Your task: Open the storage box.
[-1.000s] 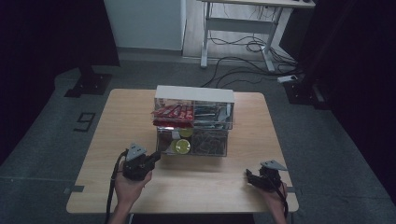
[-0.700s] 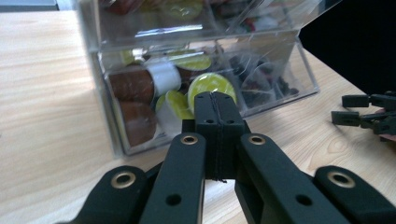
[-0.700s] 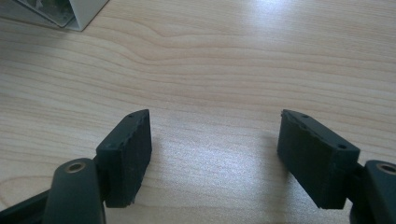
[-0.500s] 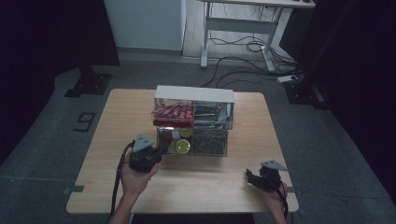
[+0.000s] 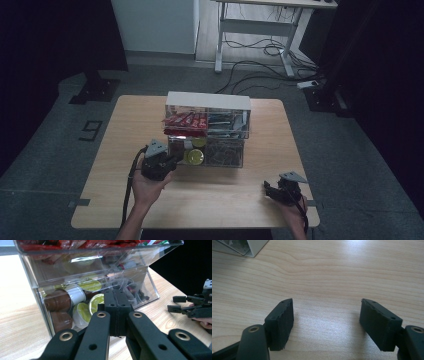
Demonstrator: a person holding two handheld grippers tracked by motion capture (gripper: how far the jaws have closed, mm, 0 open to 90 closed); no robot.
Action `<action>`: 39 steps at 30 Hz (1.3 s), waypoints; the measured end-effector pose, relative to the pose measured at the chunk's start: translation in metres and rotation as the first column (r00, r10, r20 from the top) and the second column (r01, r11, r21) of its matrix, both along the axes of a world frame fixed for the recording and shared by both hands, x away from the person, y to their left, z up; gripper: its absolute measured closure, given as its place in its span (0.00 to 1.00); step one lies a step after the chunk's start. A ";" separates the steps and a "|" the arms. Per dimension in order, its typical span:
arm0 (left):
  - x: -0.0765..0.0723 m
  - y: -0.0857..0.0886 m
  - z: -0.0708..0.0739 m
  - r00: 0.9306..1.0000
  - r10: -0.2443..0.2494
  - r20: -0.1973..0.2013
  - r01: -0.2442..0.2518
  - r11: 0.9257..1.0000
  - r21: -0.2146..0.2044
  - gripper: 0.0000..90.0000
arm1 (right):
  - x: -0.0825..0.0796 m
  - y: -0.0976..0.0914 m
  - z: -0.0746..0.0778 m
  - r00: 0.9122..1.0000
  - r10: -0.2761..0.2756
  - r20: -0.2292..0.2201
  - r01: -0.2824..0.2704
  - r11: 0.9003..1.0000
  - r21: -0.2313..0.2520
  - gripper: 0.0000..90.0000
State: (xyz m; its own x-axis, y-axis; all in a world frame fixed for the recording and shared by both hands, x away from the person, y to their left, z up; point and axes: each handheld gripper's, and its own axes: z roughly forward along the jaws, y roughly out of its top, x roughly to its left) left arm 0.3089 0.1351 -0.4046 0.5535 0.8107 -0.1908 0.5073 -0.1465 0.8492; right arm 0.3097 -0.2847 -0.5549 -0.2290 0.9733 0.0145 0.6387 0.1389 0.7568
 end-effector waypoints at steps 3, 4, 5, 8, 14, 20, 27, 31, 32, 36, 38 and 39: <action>0.002 -0.001 0.003 1.000 0.001 0.001 -0.001 1.000 -0.005 1.00 | 0.000 0.000 0.000 1.000 -0.004 0.001 0.004 1.000 0.000 0.31; 0.004 -0.002 0.006 1.000 -0.002 0.002 0.002 1.000 -0.009 1.00 | 0.000 0.000 0.000 1.000 -0.006 0.000 0.006 1.000 0.000 0.31; 0.004 -0.002 0.006 1.000 -0.002 0.002 0.002 1.000 -0.009 1.00 | 0.000 0.000 0.000 1.000 -0.006 0.000 0.006 1.000 0.000 0.31; 0.005 -0.004 0.010 1.000 -0.007 0.005 0.007 1.000 -0.015 1.00 | 0.000 0.000 0.000 1.000 -0.006 0.001 0.006 1.000 0.000 0.31; 0.007 -0.006 0.013 1.000 -0.015 0.004 0.015 1.000 -0.022 1.00 | 0.000 0.000 0.000 1.000 -0.007 0.001 0.007 1.000 0.000 0.31; 0.011 -0.008 0.019 0.999 -0.031 0.010 0.031 0.999 -0.030 1.00 | 0.000 0.000 0.000 1.000 -0.010 0.002 0.010 1.000 -0.001 0.32; 0.017 -0.013 0.026 0.999 -0.047 0.015 0.047 0.998 -0.035 1.00 | 0.000 0.000 0.000 1.000 -0.009 0.002 0.009 1.000 -0.001 0.32; 0.020 -0.013 0.029 0.999 -0.049 0.018 0.050 0.998 -0.043 1.00 | 0.000 0.000 0.000 1.000 -0.009 0.002 0.009 1.000 -0.001 0.32; 0.021 -0.013 0.030 0.999 -0.049 0.019 0.050 0.998 -0.045 1.00 | 0.000 0.000 0.000 1.000 -0.009 0.002 0.009 1.000 -0.001 0.32; 0.025 -0.014 0.032 0.999 -0.052 0.017 0.053 0.997 -0.049 1.00 | 0.000 0.000 0.000 1.000 -0.008 0.000 0.008 1.000 -0.001 0.32; 0.028 -0.015 0.034 0.998 -0.056 0.015 0.057 0.997 -0.051 1.00 | 0.000 0.000 0.000 1.000 -0.008 0.000 0.008 1.000 -0.001 0.32; 0.029 -0.015 0.034 0.998 -0.057 0.013 0.057 0.997 -0.054 1.00 | 0.000 0.000 0.000 1.000 -0.008 0.000 0.008 1.000 0.000 0.32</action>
